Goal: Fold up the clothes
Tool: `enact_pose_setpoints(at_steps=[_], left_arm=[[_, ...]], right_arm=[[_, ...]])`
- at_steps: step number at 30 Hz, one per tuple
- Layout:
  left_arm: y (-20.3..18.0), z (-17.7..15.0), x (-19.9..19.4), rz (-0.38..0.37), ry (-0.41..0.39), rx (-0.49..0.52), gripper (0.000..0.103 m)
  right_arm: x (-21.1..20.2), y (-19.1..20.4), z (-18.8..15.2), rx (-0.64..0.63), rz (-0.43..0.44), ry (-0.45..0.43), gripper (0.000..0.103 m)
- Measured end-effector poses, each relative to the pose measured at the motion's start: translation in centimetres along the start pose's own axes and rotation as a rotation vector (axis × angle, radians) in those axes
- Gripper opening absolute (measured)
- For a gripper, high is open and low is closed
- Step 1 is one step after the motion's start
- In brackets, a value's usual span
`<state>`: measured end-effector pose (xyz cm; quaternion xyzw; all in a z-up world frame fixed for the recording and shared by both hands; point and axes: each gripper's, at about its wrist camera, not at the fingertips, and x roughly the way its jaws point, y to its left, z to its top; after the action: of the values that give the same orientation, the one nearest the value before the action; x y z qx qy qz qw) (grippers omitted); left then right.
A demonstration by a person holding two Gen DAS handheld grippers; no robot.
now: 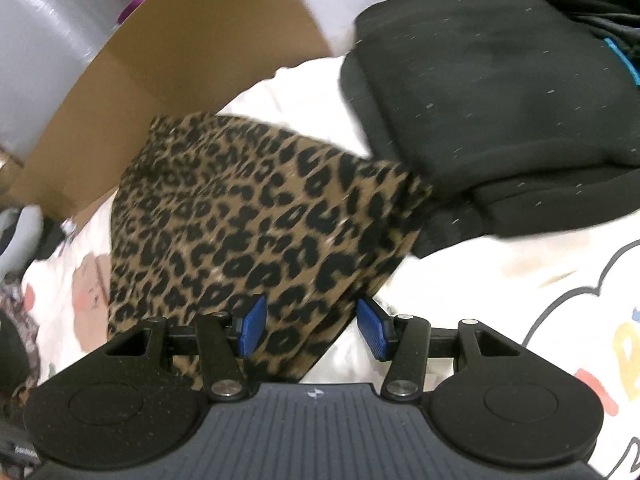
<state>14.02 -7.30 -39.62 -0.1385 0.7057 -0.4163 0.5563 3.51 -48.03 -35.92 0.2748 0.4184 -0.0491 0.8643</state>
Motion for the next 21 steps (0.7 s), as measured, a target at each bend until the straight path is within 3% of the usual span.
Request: enact_pose_setpoints(at_steps=[4,12,17,21], left_arm=[[-0.1,0.1,0.1,0.006,0.0,-0.002,0.005],[-0.1,0.1,0.2,0.009,0.001,0.002,0.005],[-0.2,0.2,0.0,0.012,0.004,0.007,0.005],[-0.4,0.2,-0.1,0.016,0.006,0.012,0.005]], right_arm=[[0.3,-1.9,1.3,0.051,-0.036,-0.027,0.057],[1.6,-4.5,2.4,0.155,0.07,-0.021,0.056],[1.7,-5.7,3.2,0.266,0.162,0.019,0.031],[2.5,-7.4,4.0,0.381,0.213,0.042,0.031]])
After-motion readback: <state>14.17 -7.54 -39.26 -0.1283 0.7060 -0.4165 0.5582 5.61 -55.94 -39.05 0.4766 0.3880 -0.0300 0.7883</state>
